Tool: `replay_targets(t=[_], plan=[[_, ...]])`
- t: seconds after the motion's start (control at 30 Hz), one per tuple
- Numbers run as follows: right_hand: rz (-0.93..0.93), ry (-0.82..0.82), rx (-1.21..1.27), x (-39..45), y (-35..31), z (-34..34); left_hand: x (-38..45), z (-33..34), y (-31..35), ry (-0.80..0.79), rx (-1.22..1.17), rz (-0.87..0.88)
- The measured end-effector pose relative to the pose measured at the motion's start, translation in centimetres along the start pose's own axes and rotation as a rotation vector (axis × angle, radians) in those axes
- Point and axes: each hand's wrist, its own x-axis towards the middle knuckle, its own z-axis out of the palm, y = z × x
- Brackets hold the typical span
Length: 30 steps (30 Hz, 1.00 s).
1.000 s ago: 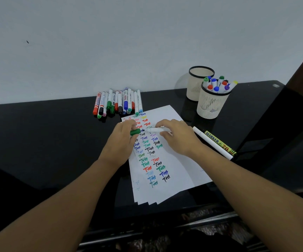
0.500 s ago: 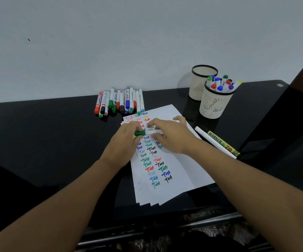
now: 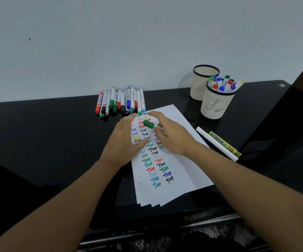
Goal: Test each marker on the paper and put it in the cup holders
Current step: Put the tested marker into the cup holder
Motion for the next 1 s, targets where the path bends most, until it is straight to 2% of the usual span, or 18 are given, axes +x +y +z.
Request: replay_targets(t=[0.13,0.47,0.73,0.9,1.0], plan=[[0.026,-0.008,0.023,-0.2,0.6,-0.2,0.5,0.6,-0.9,-0.044,0.242,-0.006],[0.054,0.05,0.087,-1.2,0.7,-0.5,0.7,0.8,-1.3,-0.055,0.266,0.021],[0.169,0.176,0.272,-1.7,0.6,-0.5,0.6,0.7,-1.1,-0.068,0.253,-0.004],[0.153,0.134,0.311,-2.2,0.9,-0.7,0.6,0.5,-0.7,-0.125,0.288,-0.033],[0.26,0.137,0.465,-2.1,1.3,-1.3,0.8,0.4,-0.2,-0.18,0.317,-0.06]])
